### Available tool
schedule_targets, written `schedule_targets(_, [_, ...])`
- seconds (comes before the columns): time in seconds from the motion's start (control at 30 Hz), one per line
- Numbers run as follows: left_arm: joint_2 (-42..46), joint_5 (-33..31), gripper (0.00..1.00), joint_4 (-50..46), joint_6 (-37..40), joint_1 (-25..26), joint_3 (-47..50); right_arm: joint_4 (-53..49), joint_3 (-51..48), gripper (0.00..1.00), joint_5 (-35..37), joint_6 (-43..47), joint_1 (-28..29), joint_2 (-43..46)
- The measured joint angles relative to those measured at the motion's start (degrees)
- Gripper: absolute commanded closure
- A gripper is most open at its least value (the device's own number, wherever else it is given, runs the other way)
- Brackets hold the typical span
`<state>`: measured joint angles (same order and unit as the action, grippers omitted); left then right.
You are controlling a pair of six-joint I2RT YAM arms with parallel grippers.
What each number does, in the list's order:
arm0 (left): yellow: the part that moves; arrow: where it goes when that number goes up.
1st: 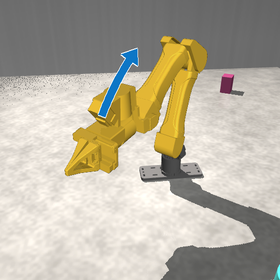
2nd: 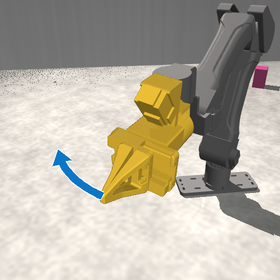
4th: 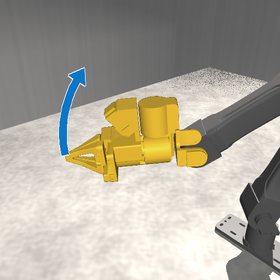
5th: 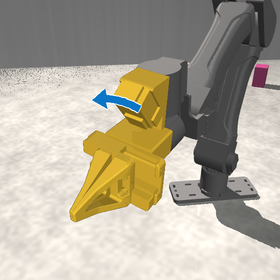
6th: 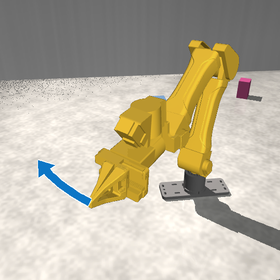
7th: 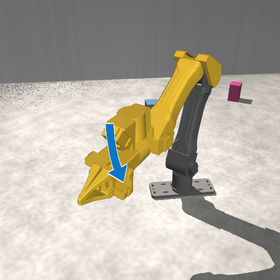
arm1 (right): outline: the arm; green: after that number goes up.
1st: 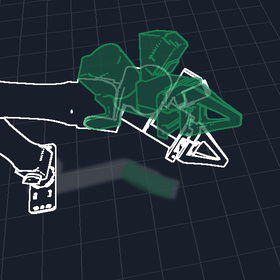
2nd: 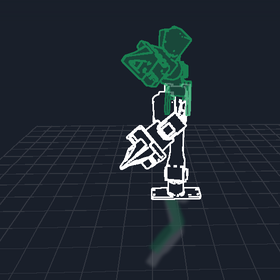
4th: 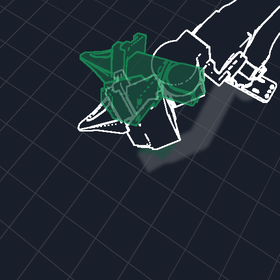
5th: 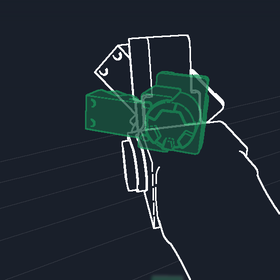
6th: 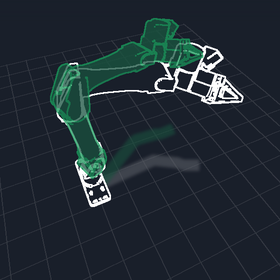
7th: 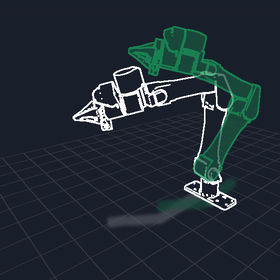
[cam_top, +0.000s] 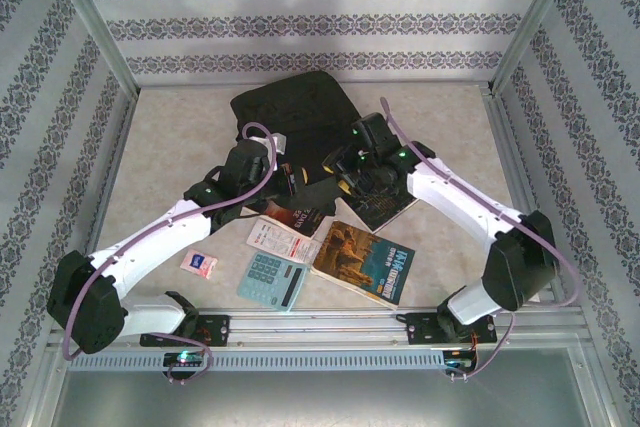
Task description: Pack the student bag
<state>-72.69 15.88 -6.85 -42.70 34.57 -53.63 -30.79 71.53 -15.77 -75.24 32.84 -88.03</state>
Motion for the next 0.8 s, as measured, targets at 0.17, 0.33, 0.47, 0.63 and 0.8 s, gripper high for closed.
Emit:
schedule_targets(0.17, [0.0, -0.98, 1.0, -0.02, 0.02, 0.0, 0.0, 0.68, 0.37, 0.6, -0.59, -0.52, 0.07, -2.73])
schedule_targets(0.33, [0.0, -1.9, 1.0, -0.02, 0.04, 0.0, 0.0, 0.55, 0.37, 0.83, -0.31, -0.61, 0.07, -2.89])
schedule_targets(0.47, [0.0, -2.73, 1.0, -0.02, 0.11, -0.02, 0.0, -0.48, 0.35, 0.93, 0.55, 0.22, 0.04, -2.89])
schedule_targets(0.63, [0.0, -3.06, 1.0, -0.02, 0.26, -0.02, 0.0, -1.05, 0.68, 0.52, 0.81, 1.77, 0.04, -2.89])
schedule_targets(0.8, [0.0, -3.06, 1.0, -0.02, 0.26, -0.02, 0.0, -5.14, 2.86, 0.16, 1.95, 1.4, 0.07, -1.42])
